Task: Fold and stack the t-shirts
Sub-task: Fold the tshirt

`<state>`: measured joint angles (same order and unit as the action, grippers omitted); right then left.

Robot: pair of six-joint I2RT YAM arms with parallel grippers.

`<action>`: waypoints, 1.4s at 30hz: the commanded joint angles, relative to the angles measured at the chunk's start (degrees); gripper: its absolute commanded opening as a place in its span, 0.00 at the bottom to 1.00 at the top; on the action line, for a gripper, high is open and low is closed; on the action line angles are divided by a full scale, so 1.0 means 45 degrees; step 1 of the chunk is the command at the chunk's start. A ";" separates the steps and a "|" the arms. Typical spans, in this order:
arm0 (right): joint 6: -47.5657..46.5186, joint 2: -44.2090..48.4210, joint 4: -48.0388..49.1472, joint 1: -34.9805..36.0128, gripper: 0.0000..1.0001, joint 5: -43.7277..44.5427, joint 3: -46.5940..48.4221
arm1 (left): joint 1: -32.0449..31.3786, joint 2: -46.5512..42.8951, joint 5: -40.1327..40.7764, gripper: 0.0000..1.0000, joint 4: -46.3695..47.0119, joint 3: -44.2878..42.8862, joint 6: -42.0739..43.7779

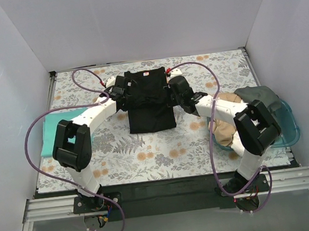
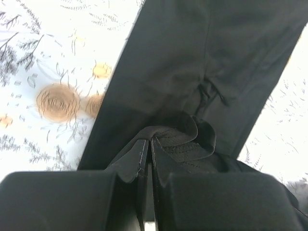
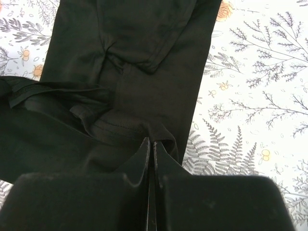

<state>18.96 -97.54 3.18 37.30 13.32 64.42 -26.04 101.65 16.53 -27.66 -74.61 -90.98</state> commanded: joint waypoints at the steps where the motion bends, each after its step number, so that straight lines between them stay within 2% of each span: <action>1: -0.0385 -0.0472 0.0446 -0.0144 0.01 0.0028 0.0898 | 0.0259 0.0321 -0.0236 0.00 0.0443 -0.0529 0.0510; 7: -0.0249 -0.1527 0.0465 -0.0593 0.01 -0.0557 0.1502 | 0.0591 0.1316 -0.0569 0.00 0.0483 -0.1095 0.0667; 9: -0.0210 -0.1897 0.0446 -0.0749 0.06 -0.0791 0.1698 | 0.0669 0.1552 -0.0647 0.00 0.0483 -0.1329 0.0783; 10: -0.0210 -0.2015 0.0446 -0.0808 0.09 -0.0870 0.1835 | 0.0709 0.1649 -0.0686 0.02 0.0463 -0.1350 0.0803; 11: -0.0229 -0.2133 0.0446 -0.0905 0.13 -0.0967 0.1933 | 0.0728 0.1824 -0.0744 0.14 0.0444 -0.1427 0.0823; 12: -0.0210 -0.2346 0.0446 -0.0925 0.27 -0.1220 0.2011 | 0.0787 0.1865 -0.0803 0.24 0.0424 -0.1486 0.0823; 13: -0.0248 -0.2426 0.0426 -0.1003 0.36 -0.1377 0.2089 | 0.0807 0.1885 -0.0823 0.35 0.0443 -0.1487 0.0823; 14: -0.0307 -0.2465 0.0407 -0.1100 0.44 -0.1591 0.2225 | 0.0826 0.1865 -0.0823 0.58 0.0424 -0.1506 0.0881; 16: -0.0365 -0.2466 0.0329 -0.1179 0.72 -0.2138 0.2305 | 0.0846 0.1710 -0.0784 0.74 0.0405 -0.1545 0.0999; 17: -0.0405 -0.2292 0.0212 -0.1199 0.98 -0.2372 0.2305 | 0.0846 0.1496 -0.0822 0.85 0.0346 -0.1507 0.1018; 24: -0.0209 -0.0320 0.0211 -0.1199 0.98 -0.3721 0.0532 | 0.0865 -0.0474 -0.1310 0.90 0.0423 0.0171 0.0687; 31: -0.0151 0.0874 0.0892 -0.1004 0.98 -0.6004 -0.0761 | 0.0807 -0.3051 -0.2676 0.92 0.1164 0.3334 0.0257; 35: 0.0082 -0.0332 0.0953 -0.0809 0.98 -0.7353 -0.0100 | 0.0729 -0.4071 -0.3653 0.93 0.2840 0.5325 -0.0170; 39: 0.0415 -0.1818 0.0973 -0.0730 0.98 -0.7978 0.1208 | 0.0729 -0.3800 -0.4998 0.93 0.4519 0.5973 -0.0972; 42: 0.0493 -0.3010 0.1012 -0.0691 0.98 -0.8467 0.2400 | 0.0748 -0.3156 -0.5432 0.93 0.5012 0.5974 -0.1129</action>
<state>20.08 -108.14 5.76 34.06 -20.12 69.32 -22.50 86.50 -3.14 -12.40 -48.05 -93.97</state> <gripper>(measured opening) 0.983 0.929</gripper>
